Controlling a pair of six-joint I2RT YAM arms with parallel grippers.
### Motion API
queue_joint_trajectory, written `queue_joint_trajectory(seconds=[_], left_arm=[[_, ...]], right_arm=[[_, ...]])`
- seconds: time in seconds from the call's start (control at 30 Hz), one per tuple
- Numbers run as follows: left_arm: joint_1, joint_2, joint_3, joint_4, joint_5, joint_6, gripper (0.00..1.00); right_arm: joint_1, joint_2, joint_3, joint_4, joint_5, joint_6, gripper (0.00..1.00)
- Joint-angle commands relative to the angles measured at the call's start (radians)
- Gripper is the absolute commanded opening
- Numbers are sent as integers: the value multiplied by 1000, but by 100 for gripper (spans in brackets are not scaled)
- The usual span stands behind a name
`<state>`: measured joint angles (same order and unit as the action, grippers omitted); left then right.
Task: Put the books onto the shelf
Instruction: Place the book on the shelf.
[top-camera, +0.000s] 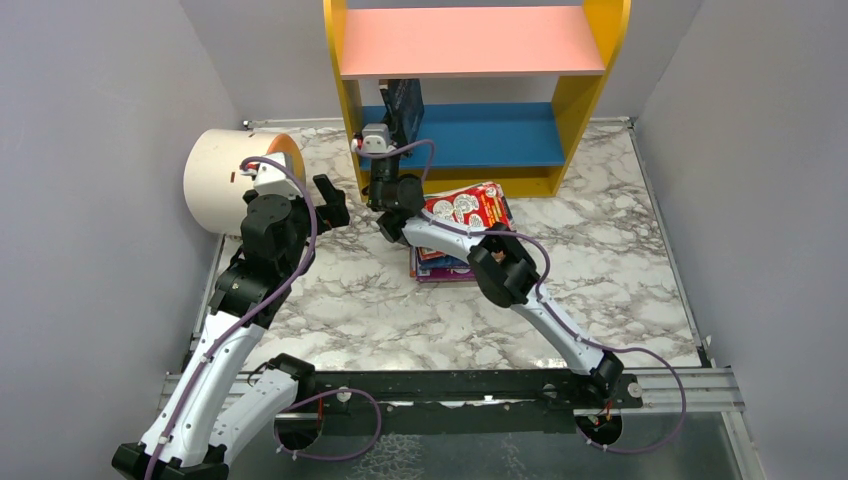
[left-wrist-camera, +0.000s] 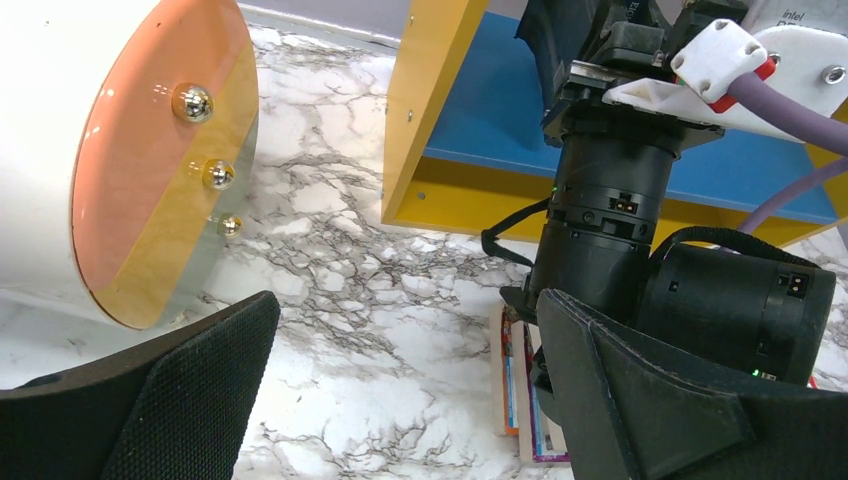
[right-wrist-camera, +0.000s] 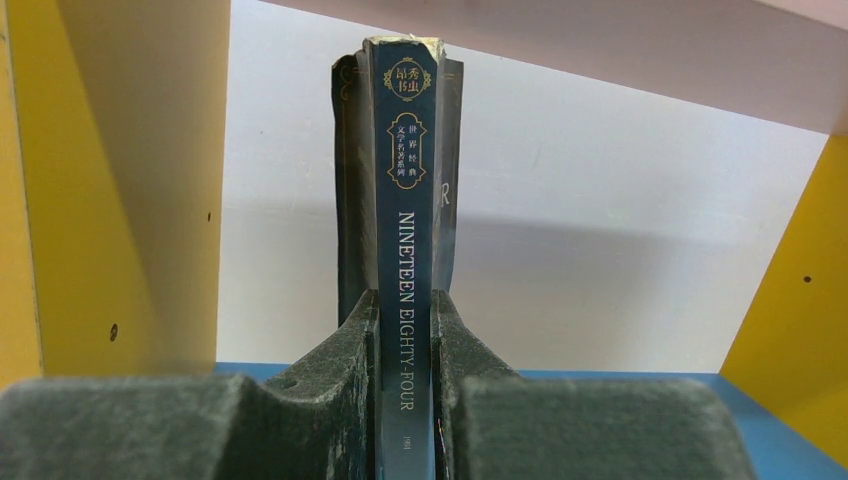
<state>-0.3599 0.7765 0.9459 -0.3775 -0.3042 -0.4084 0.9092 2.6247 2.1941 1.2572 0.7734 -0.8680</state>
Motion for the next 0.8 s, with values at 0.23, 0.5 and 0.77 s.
queue_joint_trajectory(seconds=[0.23, 0.5, 0.77], left_arm=[[6, -20, -18, 9, -21, 7, 99], [6, -19, -21, 8, -23, 8, 99], [8, -23, -21, 6, -31, 13, 99]], right_arm=[[-3, -47, -12, -110, -93, 144, 1], [-3, -74, -23, -260, -123, 278, 1], [5, -94, -46, -304, -202, 344, 1]])
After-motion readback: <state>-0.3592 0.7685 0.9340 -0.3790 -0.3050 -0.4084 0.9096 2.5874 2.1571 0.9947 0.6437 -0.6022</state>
